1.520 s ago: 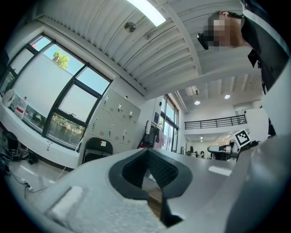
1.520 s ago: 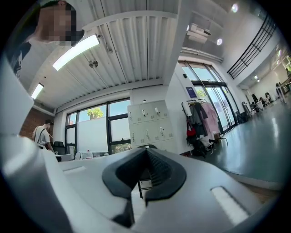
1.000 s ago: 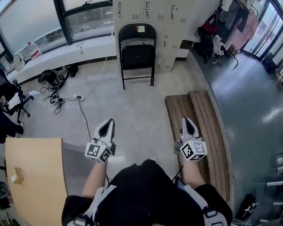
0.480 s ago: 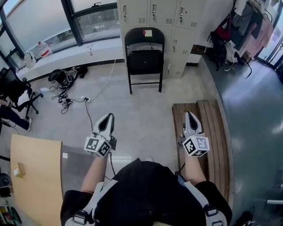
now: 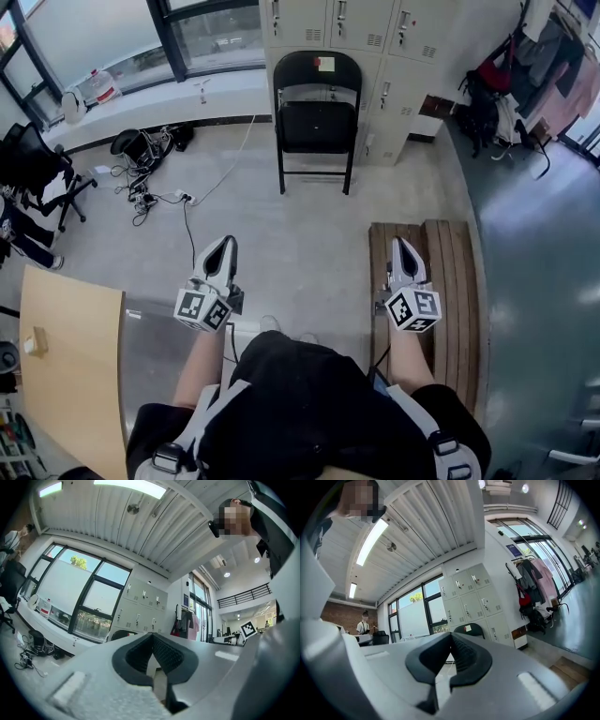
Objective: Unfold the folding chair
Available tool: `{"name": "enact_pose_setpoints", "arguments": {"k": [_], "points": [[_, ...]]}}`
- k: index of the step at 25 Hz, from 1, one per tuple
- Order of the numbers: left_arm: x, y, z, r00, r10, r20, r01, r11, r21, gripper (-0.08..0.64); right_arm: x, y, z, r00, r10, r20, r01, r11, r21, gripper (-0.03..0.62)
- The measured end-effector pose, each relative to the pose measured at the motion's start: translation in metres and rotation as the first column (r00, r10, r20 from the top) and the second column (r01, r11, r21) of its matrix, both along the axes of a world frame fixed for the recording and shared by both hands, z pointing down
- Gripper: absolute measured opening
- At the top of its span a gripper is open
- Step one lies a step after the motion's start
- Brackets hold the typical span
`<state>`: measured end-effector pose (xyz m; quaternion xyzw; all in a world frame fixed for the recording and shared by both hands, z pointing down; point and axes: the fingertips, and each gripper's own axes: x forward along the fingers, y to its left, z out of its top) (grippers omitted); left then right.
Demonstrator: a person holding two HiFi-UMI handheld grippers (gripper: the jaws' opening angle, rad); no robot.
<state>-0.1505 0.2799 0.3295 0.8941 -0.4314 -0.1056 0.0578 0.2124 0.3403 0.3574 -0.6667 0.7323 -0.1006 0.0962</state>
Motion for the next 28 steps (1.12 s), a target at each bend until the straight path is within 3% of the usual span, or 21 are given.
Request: {"name": "enact_pose_setpoints", "arguments": {"k": [6, 19, 28], "points": [[-0.004, -0.016, 0.026, 1.000, -0.015, -0.016, 0.014, 0.999, -0.038, 0.000, -0.017, -0.036, 0.012, 0.998, -0.050, -0.023, 0.049, 0.998, -0.044, 0.005], [-0.029, -0.166, 0.008, 1.000, 0.023, -0.021, -0.022, 0.999, 0.033, 0.000, -0.047, -0.169, -0.008, 0.999, -0.021, -0.040, 0.020, 1.000, -0.019, 0.005], [-0.070, -0.236, 0.013, 0.999, 0.026, -0.034, -0.026, 0.999, 0.023, 0.000, -0.082, -0.255, -0.016, 0.999, -0.017, -0.047, 0.016, 1.000, -0.022, 0.005]]}}
